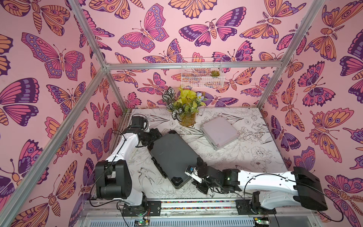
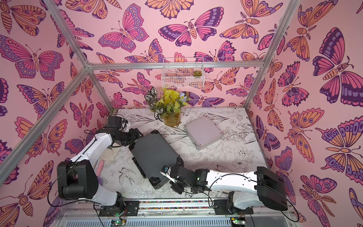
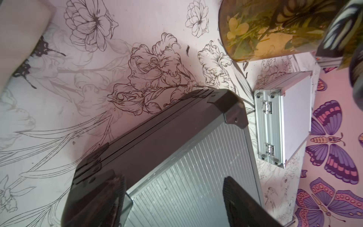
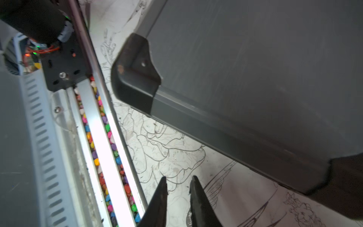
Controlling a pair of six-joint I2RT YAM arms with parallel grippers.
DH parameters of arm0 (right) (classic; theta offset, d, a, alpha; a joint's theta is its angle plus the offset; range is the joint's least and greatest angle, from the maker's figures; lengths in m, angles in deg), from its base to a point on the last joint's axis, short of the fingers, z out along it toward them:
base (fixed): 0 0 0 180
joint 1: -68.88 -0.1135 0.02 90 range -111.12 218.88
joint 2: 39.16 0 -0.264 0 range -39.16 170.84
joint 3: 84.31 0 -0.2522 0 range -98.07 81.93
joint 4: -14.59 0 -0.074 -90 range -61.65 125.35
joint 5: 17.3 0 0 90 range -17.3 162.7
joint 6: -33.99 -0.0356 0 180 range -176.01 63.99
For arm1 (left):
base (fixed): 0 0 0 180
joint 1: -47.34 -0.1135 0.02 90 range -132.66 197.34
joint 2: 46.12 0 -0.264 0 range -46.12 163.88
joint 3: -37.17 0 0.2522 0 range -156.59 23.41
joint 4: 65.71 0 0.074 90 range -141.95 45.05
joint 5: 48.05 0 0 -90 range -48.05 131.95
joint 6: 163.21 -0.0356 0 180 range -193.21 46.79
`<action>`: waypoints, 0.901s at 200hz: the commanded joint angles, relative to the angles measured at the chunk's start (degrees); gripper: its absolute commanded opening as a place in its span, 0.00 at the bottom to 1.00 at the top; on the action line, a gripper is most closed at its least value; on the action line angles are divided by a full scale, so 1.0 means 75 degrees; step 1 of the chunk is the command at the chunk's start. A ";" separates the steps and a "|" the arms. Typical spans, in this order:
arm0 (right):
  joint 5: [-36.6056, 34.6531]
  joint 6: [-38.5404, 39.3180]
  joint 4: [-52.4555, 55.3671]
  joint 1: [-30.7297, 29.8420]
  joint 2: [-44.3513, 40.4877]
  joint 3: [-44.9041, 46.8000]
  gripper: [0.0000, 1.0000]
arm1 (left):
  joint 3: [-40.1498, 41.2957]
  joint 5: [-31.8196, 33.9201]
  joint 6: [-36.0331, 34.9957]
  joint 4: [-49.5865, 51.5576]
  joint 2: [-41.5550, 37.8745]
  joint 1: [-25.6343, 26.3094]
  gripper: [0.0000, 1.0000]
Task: Open the poker set cases
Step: Adjust the poker set case at the center of the board.
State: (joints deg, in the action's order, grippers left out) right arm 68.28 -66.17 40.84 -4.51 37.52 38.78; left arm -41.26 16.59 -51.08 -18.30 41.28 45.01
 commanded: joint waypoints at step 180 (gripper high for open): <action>-0.0471 -0.1957 -0.0441 0.2214 0.0443 -0.0427 0.28 | 0.1075 -0.0884 0.0061 -0.0196 0.0145 -0.0253 0.78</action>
State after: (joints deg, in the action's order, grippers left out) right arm 68.89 -78.84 43.59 8.58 40.54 37.95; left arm -35.90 12.76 -51.32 -27.09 41.01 42.98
